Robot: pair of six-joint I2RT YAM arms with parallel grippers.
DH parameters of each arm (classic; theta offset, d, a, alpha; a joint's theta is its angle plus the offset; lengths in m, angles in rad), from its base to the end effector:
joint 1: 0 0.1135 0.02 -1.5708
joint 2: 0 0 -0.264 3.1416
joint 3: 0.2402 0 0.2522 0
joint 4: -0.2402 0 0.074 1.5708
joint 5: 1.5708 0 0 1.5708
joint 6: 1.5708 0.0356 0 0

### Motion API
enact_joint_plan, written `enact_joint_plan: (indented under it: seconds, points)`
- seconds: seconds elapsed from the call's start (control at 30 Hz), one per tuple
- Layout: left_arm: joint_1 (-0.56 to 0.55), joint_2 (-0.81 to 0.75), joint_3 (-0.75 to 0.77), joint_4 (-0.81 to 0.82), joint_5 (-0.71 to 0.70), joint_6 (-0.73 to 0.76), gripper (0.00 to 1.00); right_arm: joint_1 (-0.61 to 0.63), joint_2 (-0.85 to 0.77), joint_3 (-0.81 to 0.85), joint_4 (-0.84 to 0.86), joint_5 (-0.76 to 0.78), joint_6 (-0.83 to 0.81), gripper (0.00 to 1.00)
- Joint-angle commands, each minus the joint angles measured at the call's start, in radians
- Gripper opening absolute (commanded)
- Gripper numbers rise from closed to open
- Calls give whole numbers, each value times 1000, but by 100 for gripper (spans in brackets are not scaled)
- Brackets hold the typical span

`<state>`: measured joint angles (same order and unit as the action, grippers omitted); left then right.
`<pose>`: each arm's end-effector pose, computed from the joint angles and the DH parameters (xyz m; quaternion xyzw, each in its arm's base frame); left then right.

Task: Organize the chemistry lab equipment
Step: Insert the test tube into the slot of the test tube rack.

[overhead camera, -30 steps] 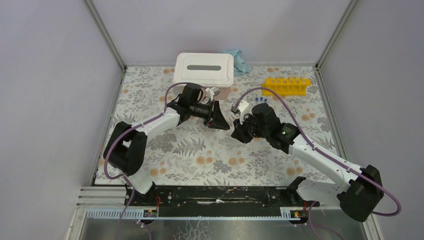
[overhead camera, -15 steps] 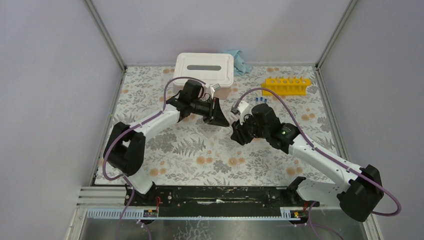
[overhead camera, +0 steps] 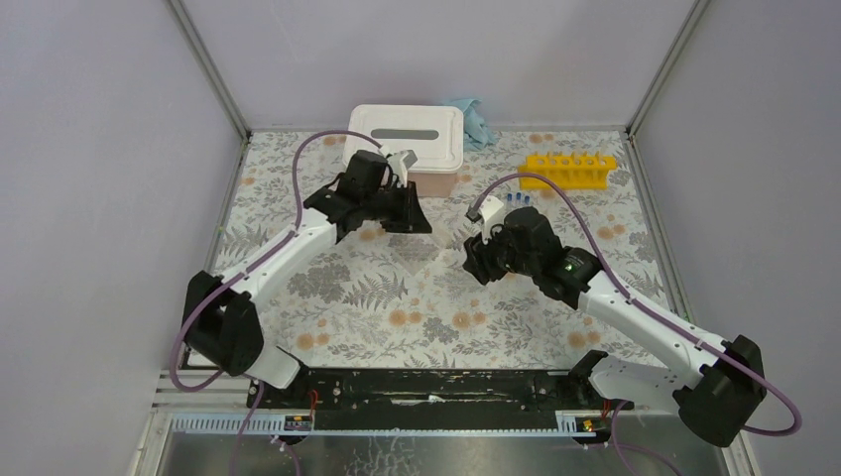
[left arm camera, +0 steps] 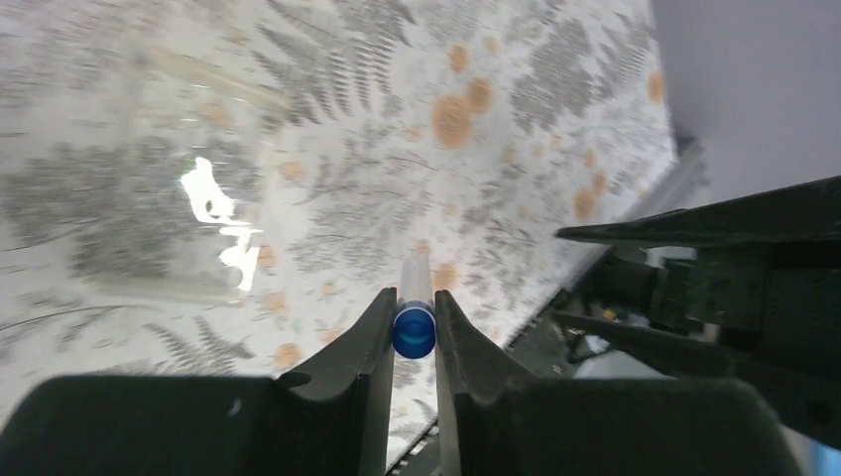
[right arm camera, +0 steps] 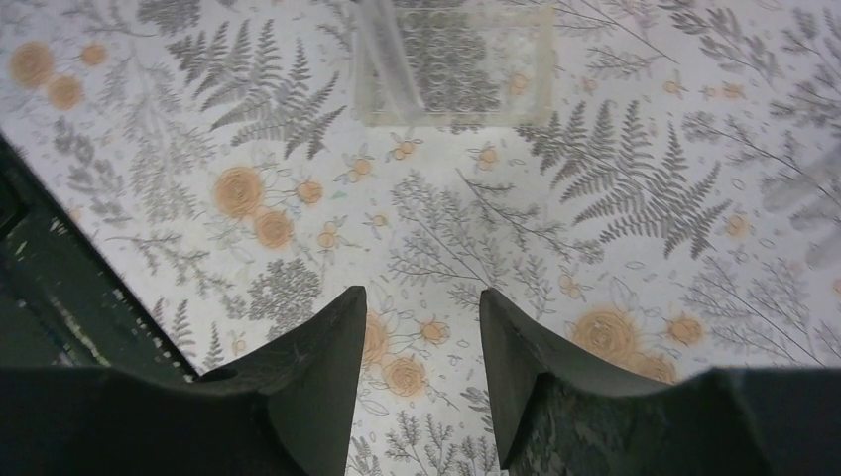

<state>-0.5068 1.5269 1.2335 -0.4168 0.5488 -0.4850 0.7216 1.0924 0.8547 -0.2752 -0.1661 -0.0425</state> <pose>0.2877 -0.1810 0.2958 0.1226 0.8736 -0.4077 0.2360 0.1806 0.1667 0.2950 -0.3596 0.7827 0.2350 0.4503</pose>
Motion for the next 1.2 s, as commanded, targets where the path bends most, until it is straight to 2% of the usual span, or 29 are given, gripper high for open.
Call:
enact_joint_plan:
  seconds: [0.0,0.13,0.33,0.57,1.17]
  points:
    - [-49,-83,29,-109,-324,123,15,11,-17,-2,41,200,38,54]
    - [-130,-122,11,-141,-597,182,15,11,10,4,36,297,85,55]
    - [-182,-131,-45,-155,-752,208,13,11,56,19,30,371,118,55]
    - [-184,-117,-105,-116,-780,214,13,11,101,32,31,406,135,55]
    - [-167,-4,-95,-46,-718,213,13,10,157,32,49,423,123,57]
